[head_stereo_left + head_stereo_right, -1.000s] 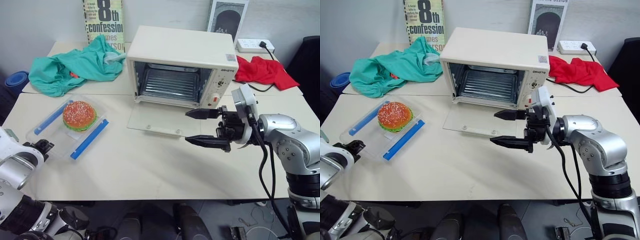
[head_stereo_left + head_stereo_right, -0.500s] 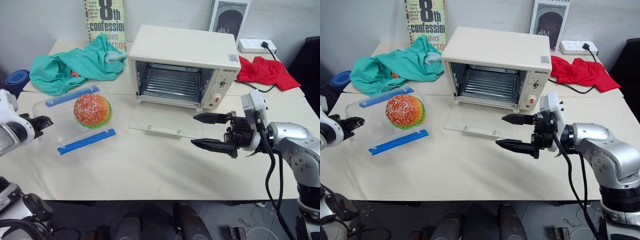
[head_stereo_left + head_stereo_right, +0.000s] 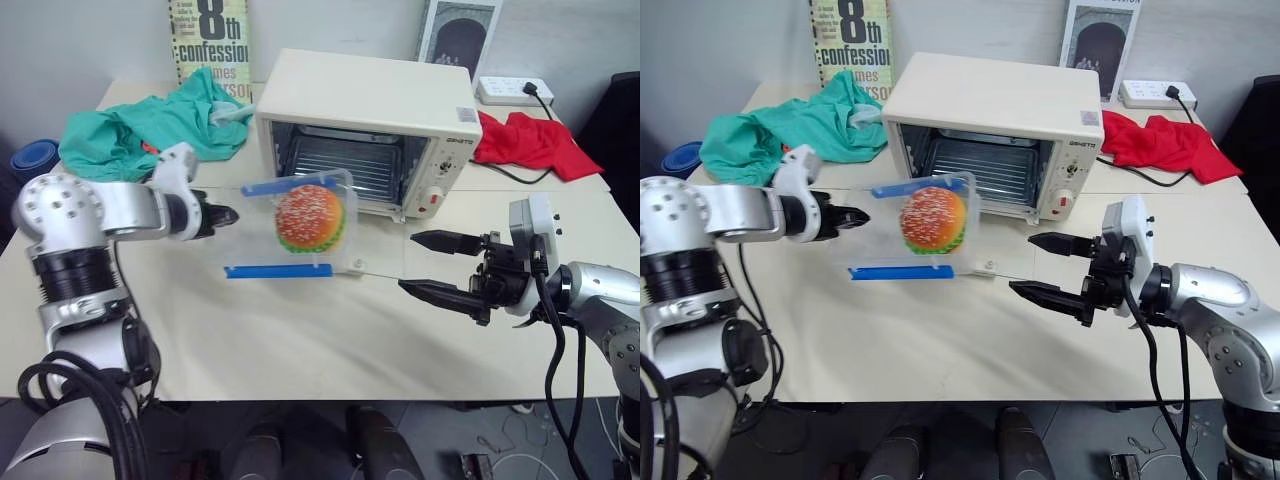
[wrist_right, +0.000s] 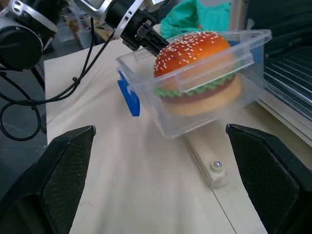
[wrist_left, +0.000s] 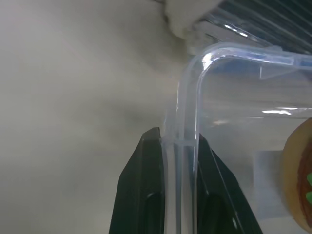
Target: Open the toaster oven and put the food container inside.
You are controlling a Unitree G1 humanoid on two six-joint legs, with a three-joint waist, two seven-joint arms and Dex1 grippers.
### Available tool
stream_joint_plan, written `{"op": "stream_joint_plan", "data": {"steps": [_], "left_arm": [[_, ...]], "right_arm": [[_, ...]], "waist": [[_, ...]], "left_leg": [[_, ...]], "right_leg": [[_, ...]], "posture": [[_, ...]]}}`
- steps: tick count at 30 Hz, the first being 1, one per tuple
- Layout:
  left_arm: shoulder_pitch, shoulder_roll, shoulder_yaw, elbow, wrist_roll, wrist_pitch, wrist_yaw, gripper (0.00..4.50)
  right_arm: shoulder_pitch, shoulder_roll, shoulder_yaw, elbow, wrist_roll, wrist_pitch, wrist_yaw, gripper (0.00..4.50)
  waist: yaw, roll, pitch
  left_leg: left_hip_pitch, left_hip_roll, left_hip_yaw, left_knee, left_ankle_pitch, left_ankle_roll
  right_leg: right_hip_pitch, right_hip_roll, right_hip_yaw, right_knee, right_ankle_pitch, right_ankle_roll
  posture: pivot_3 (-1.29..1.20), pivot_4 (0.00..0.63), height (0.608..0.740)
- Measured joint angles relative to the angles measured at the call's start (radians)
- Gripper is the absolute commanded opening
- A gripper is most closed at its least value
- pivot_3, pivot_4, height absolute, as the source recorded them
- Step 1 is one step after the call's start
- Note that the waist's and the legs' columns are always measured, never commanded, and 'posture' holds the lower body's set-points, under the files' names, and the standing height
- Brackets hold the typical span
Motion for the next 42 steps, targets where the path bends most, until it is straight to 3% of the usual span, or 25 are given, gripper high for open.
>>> {"op": "stream_joint_plan", "data": {"steps": [4,9,18,27,28,30,33,36,39,42], "left_arm": [[-0.12,-0.069,-0.072,0.081,0.102,-0.05,-0.066,0.2],[-0.152,-0.103,-0.121,0.173,0.221,-0.135,-0.13,0.2],[-0.169,-0.154,-0.149,0.216,0.337,-0.208,-0.239,2.98],[-0.074,-0.114,-0.018,0.018,0.298,-0.281,-0.377,2.98],[-0.041,-0.095,0.006,-0.018,0.287,-0.288,-0.401,3.01],[0.03,-0.06,0.06,-0.09,0.244,-0.318,-0.478,2.61],[0.154,0.024,0.083,-0.25,0.125,-0.35,-0.707,1.88],[0.286,0.131,0.044,-0.421,0.016,-0.37,-0.972,1.0],[0.377,0.187,-0.03,-0.5,-0.006,-0.402,-1.106,0.06],[0.466,0.255,-0.161,-0.573,0.049,-0.494,-1.207,0.0]], "right_arm": [[0.062,0.002,-0.031,-0.04,0.013,-0.004,-0.044,4.5],[0.099,0.01,-0.042,-0.064,0.017,-0.014,-0.088,4.5],[0.14,0.024,-0.045,-0.076,0.016,-0.052,-0.143,4.5],[0.17,0.024,-0.045,-0.083,0.028,-0.063,-0.166,4.5],[0.17,0.024,-0.045,-0.083,0.035,-0.063,-0.168,4.31],[0.171,0.024,-0.046,-0.084,0.062,-0.059,-0.17,3.94],[0.165,0.024,-0.046,-0.086,0.102,-0.044,-0.173,3.02],[0.168,0.021,-0.03,-0.087,0.102,-0.043,-0.168,2.04],[0.142,0.021,0.009,-0.087,0.1,-0.043,-0.167,1.0],[0.116,0.023,0.056,-0.083,0.074,-0.044,-0.167,0.02]], "waist": [[-0.001,0.0,0.0],[-0.002,0.0,0.0],[0.003,0.0,0.0],[-0.003,0.0,0.0],[-0.003,0.0,0.0],[-0.001,0.0,0.0],[0.0,0.0,0.0],[0.0,0.0,0.0],[0.003,0.0,0.0],[0.0,0.0,0.0]], "left_leg": [[0.001,0.0,0.001,-0.001,0.0,0.0],[0.002,0.0,0.002,-0.001,0.001,0.0],[0.001,-0.001,0.001,-0.001,0.001,0.0],[0.002,0.0,0.002,-0.001,0.001,0.0],[0.002,0.0,0.002,-0.001,0.002,-0.001],[0.001,0.0,0.001,-0.001,0.002,-0.001],[0.001,0.0,0.001,-0.001,0.003,-0.002],[0.002,0.001,0.002,-0.001,0.003,-0.003],[0.003,0.0,0.0,0.0,0.003,0.0],[0.004,0.0,0.001,0.0,0.003,0.001]], "right_leg": [[0.0,0.0,0.001,0.0,0.0,0.0],[0.0,0.0,0.002,0.001,0.0,0.0],[0.0,0.0,0.002,0.0,0.0,0.001],[0.0,0.001,0.002,0.001,0.0,0.001],[0.0,0.0,0.003,0.002,0.0,0.001],[0.0,0.0,0.002,0.002,0.0,0.001],[0.0,0.0,0.002,0.001,0.0,0.0],[0.001,0.0,0.002,0.0,0.0,0.0],[0.004,0.0,0.002,0.0,0.0,0.0],[0.005,0.001,0.002,-0.001,0.0,0.0]], "posture": [[0.0,0.15,0.74],[0.0,0.15,0.74],[0.0,0.15,0.74],[0.0,0.15,0.74],[0.0,0.15,0.74],[0.0,0.15,0.74],[0.0,0.15,0.74],[0.0,0.15,0.74],[0.0,0.15,0.74],[0.0,0.15,0.74]]}}
